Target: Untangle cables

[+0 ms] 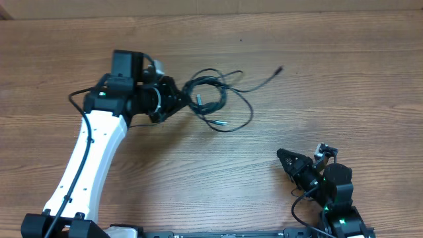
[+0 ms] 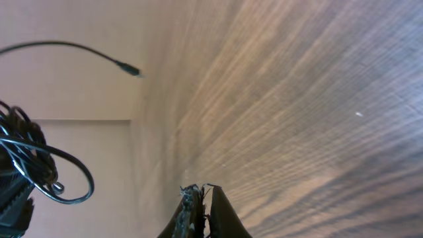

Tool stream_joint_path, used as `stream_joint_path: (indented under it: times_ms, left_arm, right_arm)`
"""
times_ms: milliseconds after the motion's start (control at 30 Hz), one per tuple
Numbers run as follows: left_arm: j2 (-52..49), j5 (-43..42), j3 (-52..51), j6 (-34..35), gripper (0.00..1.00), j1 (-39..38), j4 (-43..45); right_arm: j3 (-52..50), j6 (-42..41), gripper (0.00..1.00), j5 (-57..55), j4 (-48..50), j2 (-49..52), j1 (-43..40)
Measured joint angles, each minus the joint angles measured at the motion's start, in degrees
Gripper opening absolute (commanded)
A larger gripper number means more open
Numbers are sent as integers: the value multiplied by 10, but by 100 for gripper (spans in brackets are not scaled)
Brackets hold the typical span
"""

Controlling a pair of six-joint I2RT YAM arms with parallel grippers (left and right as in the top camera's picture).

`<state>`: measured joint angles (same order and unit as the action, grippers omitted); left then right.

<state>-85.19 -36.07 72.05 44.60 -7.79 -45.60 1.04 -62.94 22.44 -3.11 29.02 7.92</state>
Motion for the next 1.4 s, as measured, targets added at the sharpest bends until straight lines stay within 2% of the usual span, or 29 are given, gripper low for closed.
stream_joint_path:
  times_ms: [167,267,367,533,633,733,833,900,967,1067,1200,1300,1400]
  left_arm:
    - [0,78,0,-57,4,-8,-30]
    - [0,132,0,-116,4,-57,-29]
    - [0,241,0,-142,4,-123,-29]
    - [0,451,0,-101,4,-188,-31]
    - [0,523,0,-52,4,-196,-38]
    - [0,550,0,-2,4,-197,-47]
    - [0,501,0,31,4,-195,-33]
    - [0,445,0,12,4,-195,0]
    - [0,436,0,-22,4,-201,22]
    - [0,520,0,-43,4,-217,14]
    - [-1,643,0,-13,4,-230,-35]
    - [-1,683,0,43,4,-234,-81]
    - [-1,671,0,98,4,-235,-93]
  right_arm:
    - [0,3,14,9,-1,23,0]
    - [0,13,16,18,0,24,0]
    - [0,19,18,28,0,24,0]
    - [0,26,26,40,0,24,0]
    - [0,28,31,44,-1,24,0]
    - [0,29,37,44,0,24,0]
    - [0,30,40,46,0,24,0]
    - [0,30,44,46,0,24,0]
    - [0,30,46,48,-1,24,0]
    - [0,30,51,53,0,24,0]
    - [0,29,59,60,-1,24,0]
    - [0,29,66,62,-1,24,0]
    - [0,29,75,67,0,24,0]
